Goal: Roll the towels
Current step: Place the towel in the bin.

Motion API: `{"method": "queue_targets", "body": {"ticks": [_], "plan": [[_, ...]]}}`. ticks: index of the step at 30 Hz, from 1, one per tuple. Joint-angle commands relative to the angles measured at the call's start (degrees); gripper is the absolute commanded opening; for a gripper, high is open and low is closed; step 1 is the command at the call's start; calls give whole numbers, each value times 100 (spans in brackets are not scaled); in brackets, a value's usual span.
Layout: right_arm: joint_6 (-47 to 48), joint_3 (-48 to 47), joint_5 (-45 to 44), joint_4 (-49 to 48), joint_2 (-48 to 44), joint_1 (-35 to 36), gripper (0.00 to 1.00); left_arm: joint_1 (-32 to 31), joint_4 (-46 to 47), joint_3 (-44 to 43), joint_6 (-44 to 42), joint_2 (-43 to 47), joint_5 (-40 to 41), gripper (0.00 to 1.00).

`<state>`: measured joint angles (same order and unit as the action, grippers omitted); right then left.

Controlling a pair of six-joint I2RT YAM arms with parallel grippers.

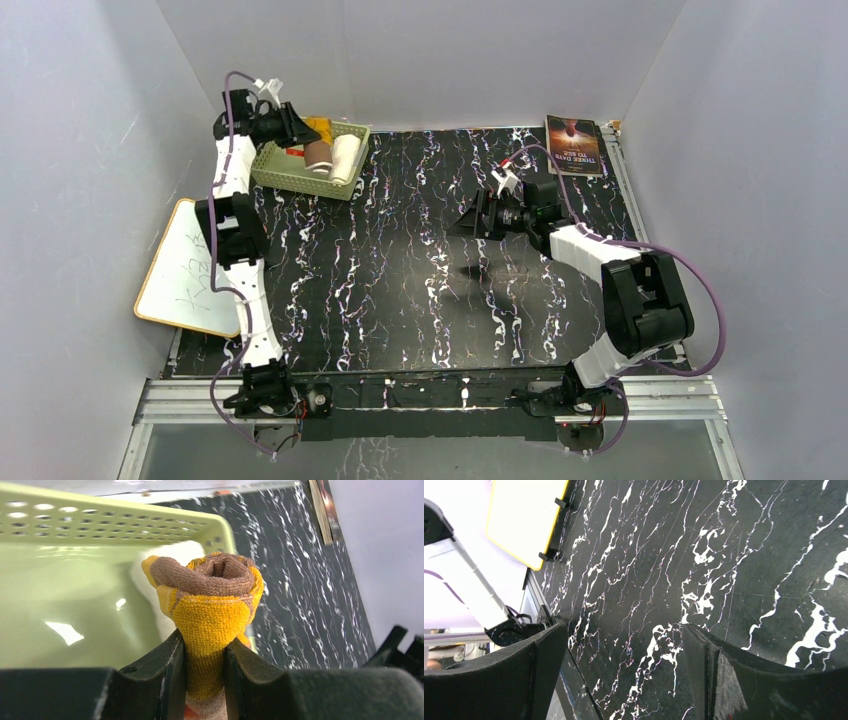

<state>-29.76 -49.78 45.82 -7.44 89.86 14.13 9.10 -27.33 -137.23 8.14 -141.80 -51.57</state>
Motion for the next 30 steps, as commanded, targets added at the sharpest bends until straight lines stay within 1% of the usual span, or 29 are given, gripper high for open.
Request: {"method": "queue_targets", "body": {"ticks": [1,4,5,9,13,14,17,18,21,23,25,28,30], "plan": [[145,-93,178,-205,186,117,83,207,1579,-175,946,-267,-366,17],[186,-97,157,-184,245,142,83,206,1665,-820,1248,-924,-562,18],[208,-108,150,-153,263,148,83,201,1719,-852,1299,-1056,-584,18],[297,-115,103,-31,266,167,83,182,1789,-516,1190,-1215,-458,21],[321,-159,74,12,339,208,83,74,1277,-460,679,-1328,-192,26],[321,-169,71,19,352,227,83,59,1142,-463,558,-1361,-69,29],[337,-221,37,56,378,280,83,24,738,-443,229,-1374,296,50],[348,-231,21,73,373,297,83,26,648,-420,156,-1346,409,56],[369,-240,-18,112,361,335,83,31,467,-341,-47,-1179,901,67],[387,-247,-34,129,352,357,83,47,363,-368,-128,-1039,1266,76],[404,-264,-66,157,332,374,83,71,364,-375,-112,-844,1531,81],[452,-314,-178,193,297,399,83,121,466,-335,-44,-446,1718,90],[540,-410,-354,298,254,395,83,118,542,-272,-49,-125,1771,98]]}}
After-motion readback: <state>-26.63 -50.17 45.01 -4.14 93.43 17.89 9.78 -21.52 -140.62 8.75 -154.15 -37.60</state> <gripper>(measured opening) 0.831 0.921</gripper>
